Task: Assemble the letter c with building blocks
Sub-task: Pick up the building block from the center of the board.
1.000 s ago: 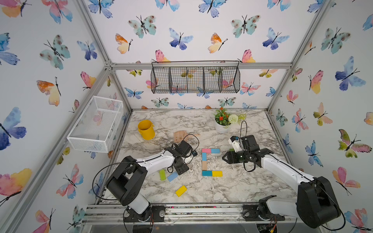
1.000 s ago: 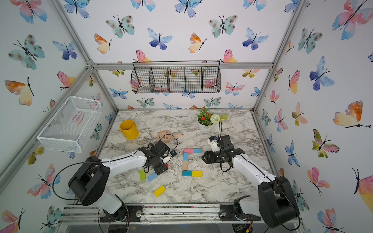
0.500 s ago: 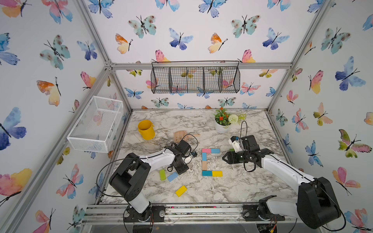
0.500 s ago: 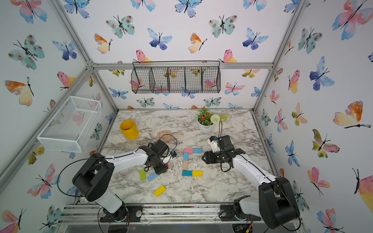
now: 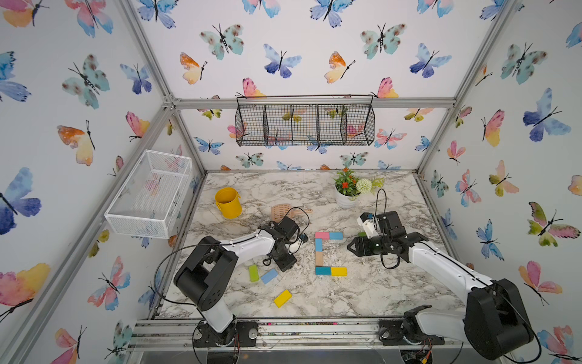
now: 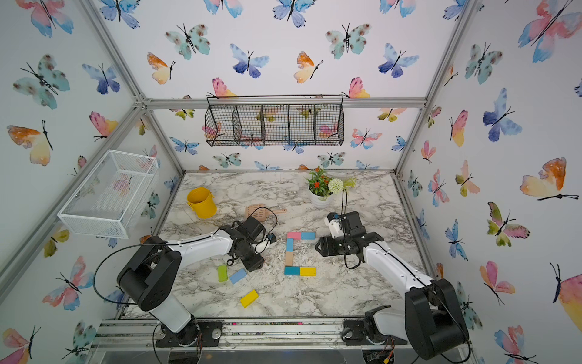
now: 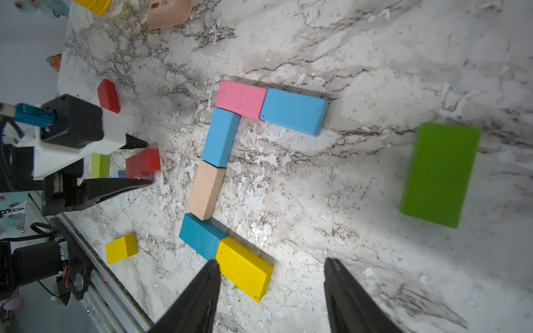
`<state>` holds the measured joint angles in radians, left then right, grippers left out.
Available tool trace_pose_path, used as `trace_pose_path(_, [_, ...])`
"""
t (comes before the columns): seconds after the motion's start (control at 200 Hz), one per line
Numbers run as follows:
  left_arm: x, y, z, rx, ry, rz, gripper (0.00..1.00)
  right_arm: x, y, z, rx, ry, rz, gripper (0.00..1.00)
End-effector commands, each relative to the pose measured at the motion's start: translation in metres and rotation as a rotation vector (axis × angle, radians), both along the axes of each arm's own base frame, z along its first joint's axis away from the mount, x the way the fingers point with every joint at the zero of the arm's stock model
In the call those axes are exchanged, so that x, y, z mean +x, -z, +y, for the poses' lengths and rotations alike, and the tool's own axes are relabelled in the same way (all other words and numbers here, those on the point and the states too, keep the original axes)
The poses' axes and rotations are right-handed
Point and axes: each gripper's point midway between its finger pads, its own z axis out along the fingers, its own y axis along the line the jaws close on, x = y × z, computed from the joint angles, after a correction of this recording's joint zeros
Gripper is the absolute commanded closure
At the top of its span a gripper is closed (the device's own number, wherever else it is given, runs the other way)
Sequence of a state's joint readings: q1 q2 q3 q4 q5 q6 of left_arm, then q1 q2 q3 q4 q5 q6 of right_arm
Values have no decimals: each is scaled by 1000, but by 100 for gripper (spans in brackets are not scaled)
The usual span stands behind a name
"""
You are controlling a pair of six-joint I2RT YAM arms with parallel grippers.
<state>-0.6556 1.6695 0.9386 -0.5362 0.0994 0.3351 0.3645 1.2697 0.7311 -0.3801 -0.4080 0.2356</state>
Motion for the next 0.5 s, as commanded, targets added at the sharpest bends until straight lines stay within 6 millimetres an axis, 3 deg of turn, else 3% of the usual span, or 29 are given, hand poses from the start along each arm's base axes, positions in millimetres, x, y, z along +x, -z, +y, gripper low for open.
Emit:
trace_pose_path(0.0, [-3, 7, 5, 25, -55, 37, 37, -4, -3, -3, -10, 2, -2, 39])
trace_pose_path(0.35, [-10, 12, 6, 19, -66, 71, 67, -9, -4, -3, 13, 18, 3, 39])
trace_pose_path(0.496, [-6, 9, 4, 11, -84, 63, 72, -13, -9, 1, 53, 23, 10, 40])
